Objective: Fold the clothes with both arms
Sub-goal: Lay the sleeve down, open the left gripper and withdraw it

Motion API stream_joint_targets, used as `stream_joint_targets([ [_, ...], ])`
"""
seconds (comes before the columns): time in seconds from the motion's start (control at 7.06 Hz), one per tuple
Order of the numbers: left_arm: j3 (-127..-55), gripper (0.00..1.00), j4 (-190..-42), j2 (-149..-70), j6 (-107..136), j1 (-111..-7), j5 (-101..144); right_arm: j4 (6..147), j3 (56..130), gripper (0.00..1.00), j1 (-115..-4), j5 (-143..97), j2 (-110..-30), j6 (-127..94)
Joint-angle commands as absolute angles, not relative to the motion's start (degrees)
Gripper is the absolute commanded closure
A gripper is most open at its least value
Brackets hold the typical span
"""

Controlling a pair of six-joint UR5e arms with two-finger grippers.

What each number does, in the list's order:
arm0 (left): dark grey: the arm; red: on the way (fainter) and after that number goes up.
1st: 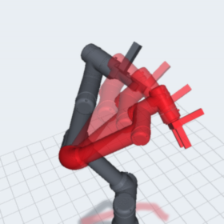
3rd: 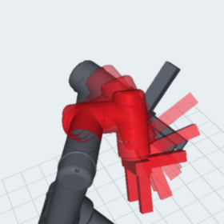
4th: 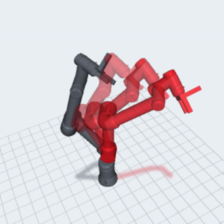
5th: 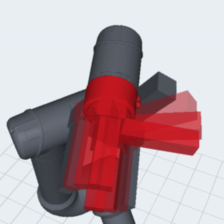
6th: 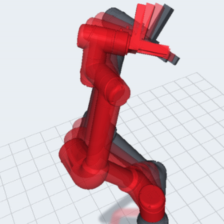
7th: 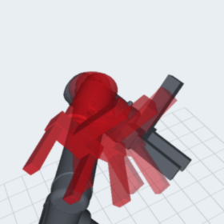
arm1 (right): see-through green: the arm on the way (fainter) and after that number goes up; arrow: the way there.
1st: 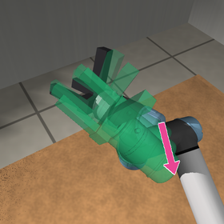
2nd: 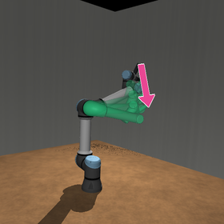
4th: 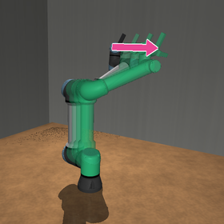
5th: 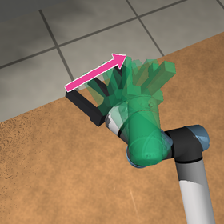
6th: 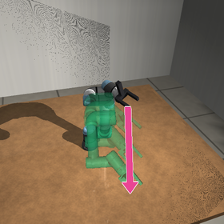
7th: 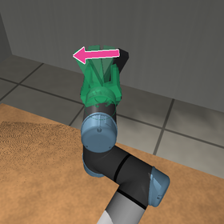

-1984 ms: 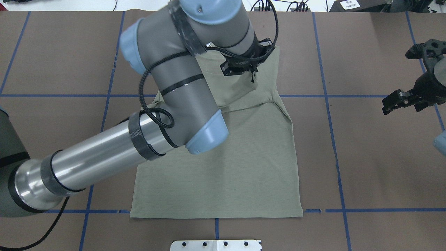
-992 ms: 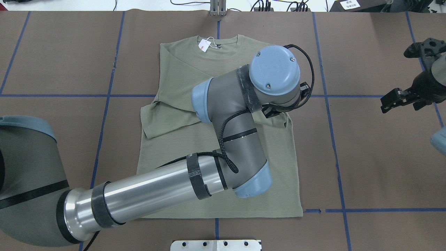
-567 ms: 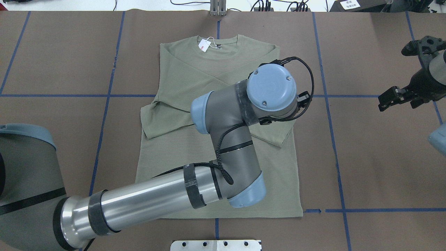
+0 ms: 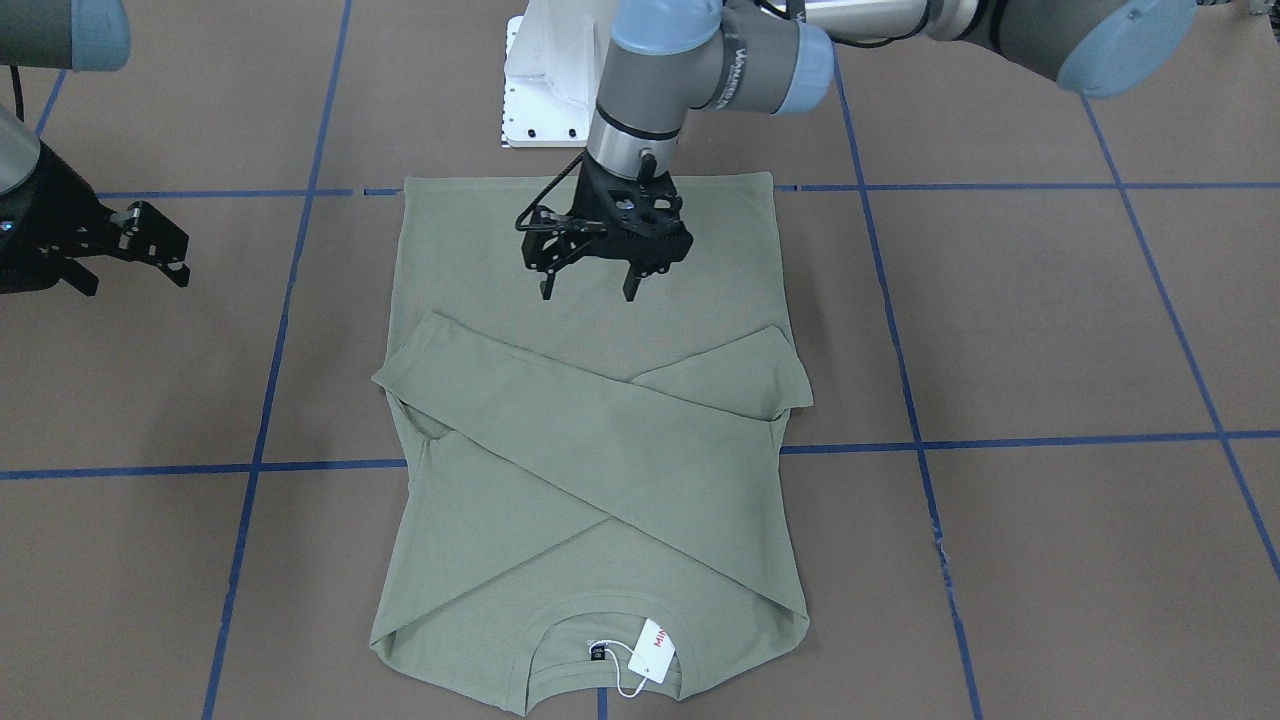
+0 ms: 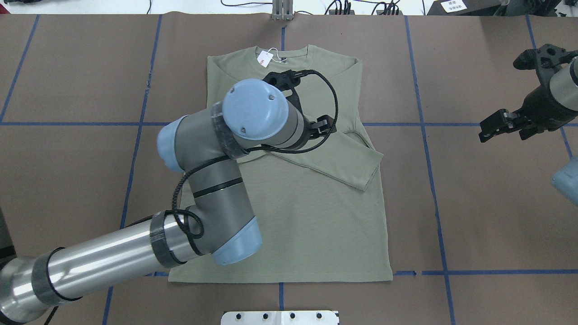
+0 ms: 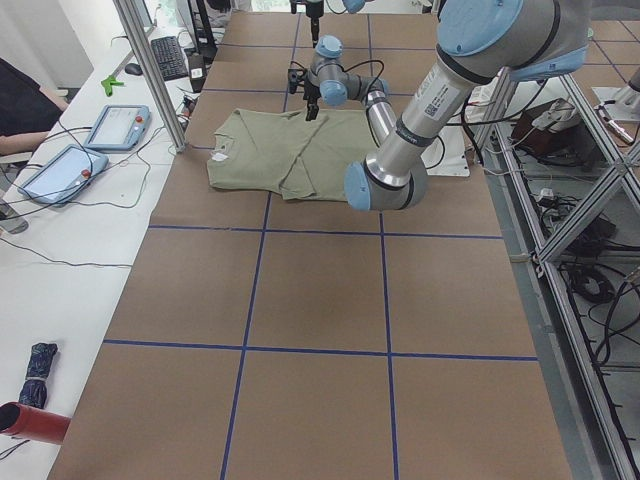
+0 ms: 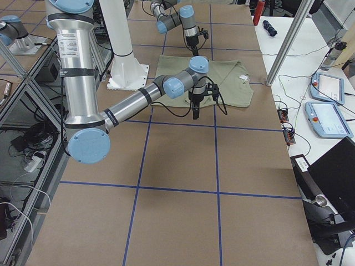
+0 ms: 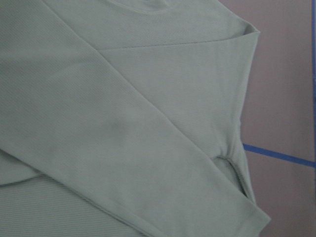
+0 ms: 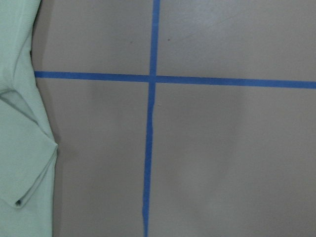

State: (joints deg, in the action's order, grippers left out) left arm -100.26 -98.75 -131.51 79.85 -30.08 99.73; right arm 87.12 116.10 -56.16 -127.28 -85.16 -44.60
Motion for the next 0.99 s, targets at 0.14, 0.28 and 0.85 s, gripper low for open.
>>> stream_joint_targets([
  [0.14, -113.70, 0.00, -96.77, -115.89, 70.69, -31.20, 100.55, 80.16, 117.59, 0.00, -43.65, -119.84, -85.34, -62.18],
  [0.28, -116.86, 0.00, -96.94, -111.32, 69.45, -31.29, 100.72, 80.16, 119.25, 0.00, -38.03, -115.44, -85.34, -67.88],
  [0.85, -119.62, 0.00, -97.29, -107.84, 69.70, -31.29, 100.64, 80.33, 122.26, 0.00, -16.55, -100.21, -84.82, -86.47],
])
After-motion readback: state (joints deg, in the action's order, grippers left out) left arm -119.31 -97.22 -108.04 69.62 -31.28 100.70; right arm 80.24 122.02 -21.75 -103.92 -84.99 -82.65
